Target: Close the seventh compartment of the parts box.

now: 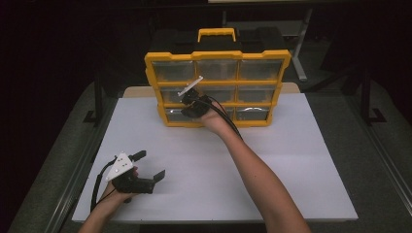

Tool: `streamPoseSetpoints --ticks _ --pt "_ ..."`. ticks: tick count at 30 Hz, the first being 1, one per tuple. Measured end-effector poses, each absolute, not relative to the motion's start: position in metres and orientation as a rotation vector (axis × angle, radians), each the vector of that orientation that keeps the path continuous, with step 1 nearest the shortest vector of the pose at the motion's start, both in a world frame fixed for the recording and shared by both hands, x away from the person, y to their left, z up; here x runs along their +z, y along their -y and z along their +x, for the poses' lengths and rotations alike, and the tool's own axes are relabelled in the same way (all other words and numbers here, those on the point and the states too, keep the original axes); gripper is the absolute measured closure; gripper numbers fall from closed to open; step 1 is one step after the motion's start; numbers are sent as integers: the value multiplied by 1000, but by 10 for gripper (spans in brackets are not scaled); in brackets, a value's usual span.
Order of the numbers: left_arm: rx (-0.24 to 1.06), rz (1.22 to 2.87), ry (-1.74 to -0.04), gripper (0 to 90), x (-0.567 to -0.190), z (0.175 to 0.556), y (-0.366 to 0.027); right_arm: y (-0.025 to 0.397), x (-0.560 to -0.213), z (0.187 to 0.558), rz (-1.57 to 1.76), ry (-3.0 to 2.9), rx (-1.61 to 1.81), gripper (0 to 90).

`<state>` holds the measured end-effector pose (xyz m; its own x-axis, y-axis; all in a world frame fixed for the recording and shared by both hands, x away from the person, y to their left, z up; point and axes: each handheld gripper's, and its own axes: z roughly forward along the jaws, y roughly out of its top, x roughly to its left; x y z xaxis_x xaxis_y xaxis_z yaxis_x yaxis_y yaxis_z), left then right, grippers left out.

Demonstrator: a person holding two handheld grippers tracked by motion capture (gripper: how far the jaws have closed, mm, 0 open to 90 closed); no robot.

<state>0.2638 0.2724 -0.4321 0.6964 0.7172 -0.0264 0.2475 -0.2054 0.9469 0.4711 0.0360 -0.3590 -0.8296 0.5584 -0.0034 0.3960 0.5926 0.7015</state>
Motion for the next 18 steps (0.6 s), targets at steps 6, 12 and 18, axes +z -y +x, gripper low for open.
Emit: streamPoseSetpoints --ticks 6,12,18 --pt "520 1779 -760 0 -432 264 -271 -35 -359 472 796 -2594 1054 894" --pt "520 1772 -765 0 -432 264 -271 -35 -359 471 784 -2581 1034 894" --pt "518 1781 -765 0 -433 264 -272 -32 -358 470 795 -2577 1037 893"
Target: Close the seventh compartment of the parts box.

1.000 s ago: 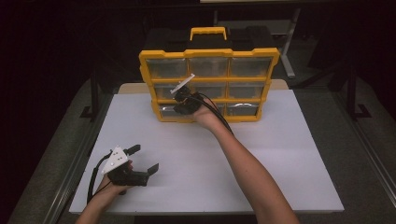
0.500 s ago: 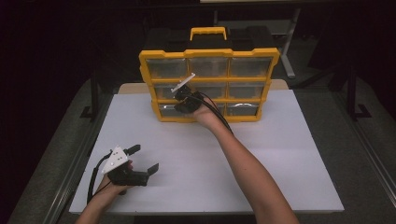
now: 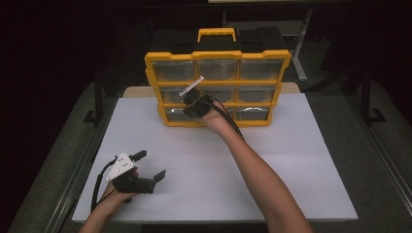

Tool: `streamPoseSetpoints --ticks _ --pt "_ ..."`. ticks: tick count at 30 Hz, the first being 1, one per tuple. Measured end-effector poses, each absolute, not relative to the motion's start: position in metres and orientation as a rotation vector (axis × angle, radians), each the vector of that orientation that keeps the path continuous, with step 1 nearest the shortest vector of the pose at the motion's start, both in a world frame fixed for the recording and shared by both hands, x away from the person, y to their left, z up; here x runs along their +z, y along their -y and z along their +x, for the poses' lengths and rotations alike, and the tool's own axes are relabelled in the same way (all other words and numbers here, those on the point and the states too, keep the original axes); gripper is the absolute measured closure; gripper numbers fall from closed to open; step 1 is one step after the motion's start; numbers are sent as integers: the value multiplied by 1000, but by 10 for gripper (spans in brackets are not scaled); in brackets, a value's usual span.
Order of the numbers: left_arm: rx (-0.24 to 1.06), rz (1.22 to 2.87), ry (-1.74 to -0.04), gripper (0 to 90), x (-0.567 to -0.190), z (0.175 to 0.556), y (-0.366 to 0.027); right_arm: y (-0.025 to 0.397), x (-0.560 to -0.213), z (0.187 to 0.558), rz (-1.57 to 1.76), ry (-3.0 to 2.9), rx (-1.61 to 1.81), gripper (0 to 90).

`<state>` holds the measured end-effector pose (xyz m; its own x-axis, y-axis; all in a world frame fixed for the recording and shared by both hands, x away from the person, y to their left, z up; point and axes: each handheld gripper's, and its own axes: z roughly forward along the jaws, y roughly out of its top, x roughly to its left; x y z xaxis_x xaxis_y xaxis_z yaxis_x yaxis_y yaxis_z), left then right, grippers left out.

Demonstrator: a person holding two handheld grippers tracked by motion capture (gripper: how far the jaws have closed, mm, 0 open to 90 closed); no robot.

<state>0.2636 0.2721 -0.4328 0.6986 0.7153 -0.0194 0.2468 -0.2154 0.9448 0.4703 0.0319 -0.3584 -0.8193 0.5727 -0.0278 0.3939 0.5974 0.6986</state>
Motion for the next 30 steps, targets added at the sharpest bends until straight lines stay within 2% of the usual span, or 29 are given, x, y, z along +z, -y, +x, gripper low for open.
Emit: streamPoseSetpoints --ticks 10,14,22,30 --pt "512 1786 -765 0 -434 264 -272 -19 -354 461 808 -2579 1084 891" --pt "511 1786 -761 0 -434 264 -271 -11 -354 458 809 -2579 1117 837" --pt "511 1784 -765 0 -434 264 -271 4 -354 450 786 -2569 1155 692" --pt "513 1793 -761 0 -434 265 -271 15 -357 435 781 -2533 1221 454"
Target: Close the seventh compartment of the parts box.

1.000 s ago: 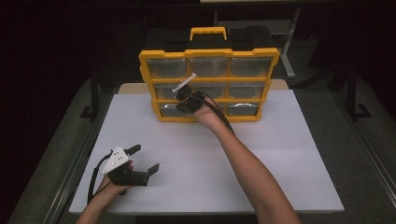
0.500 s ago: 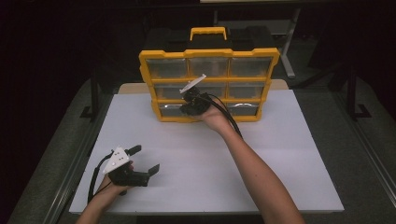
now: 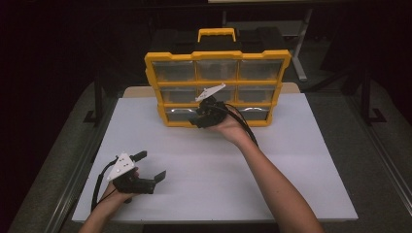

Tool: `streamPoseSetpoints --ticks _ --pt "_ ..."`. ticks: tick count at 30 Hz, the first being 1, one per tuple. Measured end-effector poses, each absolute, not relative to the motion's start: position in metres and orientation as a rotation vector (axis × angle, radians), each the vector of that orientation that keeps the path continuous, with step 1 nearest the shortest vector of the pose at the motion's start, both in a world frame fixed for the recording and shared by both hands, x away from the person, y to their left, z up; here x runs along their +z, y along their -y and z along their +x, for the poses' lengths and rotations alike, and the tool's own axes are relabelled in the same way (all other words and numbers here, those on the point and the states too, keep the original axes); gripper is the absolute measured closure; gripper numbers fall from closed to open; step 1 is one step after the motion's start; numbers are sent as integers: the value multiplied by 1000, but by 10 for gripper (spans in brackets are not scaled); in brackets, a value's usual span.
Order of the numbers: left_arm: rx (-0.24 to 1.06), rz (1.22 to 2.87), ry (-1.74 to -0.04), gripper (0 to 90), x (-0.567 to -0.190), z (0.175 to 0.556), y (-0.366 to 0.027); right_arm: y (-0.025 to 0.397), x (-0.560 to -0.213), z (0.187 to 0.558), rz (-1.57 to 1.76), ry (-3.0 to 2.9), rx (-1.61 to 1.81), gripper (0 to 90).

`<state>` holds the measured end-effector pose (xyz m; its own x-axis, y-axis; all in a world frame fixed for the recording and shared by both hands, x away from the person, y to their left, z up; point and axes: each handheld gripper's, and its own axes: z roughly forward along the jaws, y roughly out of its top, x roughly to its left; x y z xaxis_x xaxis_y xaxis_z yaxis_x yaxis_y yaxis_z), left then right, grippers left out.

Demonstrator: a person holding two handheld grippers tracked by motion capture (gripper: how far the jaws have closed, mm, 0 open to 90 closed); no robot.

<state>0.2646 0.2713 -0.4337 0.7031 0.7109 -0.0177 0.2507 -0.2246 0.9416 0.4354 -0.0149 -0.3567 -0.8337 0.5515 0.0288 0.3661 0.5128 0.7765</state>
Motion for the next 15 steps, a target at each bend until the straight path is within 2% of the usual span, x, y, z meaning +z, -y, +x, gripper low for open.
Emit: streamPoseSetpoints --ticks 8,15 --pt "508 1775 -765 0 -434 265 -271 26 -364 420 818 -2505 1287 301" --pt "505 1778 -768 0 -434 265 -270 36 -369 410 833 -2504 1293 237"
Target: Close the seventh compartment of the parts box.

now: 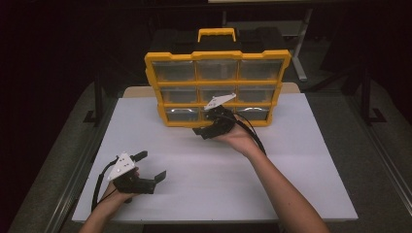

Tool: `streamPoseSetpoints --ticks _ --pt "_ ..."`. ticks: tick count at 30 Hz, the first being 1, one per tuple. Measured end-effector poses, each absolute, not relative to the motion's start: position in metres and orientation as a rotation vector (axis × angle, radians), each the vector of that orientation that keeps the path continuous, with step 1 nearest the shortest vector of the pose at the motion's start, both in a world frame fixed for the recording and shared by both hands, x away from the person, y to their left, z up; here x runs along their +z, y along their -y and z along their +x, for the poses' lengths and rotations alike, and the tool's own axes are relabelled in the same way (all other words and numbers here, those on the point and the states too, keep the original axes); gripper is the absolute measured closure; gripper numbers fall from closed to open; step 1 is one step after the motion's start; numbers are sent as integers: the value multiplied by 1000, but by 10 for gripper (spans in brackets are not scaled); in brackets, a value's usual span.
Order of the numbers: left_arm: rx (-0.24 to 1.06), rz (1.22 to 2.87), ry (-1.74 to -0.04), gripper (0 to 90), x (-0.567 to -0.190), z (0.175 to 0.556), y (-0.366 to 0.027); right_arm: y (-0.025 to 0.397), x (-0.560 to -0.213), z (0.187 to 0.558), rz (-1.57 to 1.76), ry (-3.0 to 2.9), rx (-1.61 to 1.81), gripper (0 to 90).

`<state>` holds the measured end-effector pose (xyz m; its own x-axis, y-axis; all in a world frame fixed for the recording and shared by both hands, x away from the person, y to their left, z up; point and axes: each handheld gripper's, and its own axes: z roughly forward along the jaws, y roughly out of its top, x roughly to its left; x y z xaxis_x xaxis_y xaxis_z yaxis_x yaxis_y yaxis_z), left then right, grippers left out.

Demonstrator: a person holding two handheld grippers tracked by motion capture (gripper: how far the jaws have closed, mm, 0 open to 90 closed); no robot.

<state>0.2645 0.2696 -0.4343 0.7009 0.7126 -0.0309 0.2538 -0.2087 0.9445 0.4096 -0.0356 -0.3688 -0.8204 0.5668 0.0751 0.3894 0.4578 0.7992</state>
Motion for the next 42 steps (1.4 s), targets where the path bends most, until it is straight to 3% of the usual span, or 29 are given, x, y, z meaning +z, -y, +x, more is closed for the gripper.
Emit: streamPoseSetpoints --ticks 13,42 --pt "506 1782 -767 0 -434 264 -269 65 -378 389 862 -2448 1348 136" --pt "507 1780 -773 0 -434 264 -270 126 -393 337 916 -2308 1394 69"
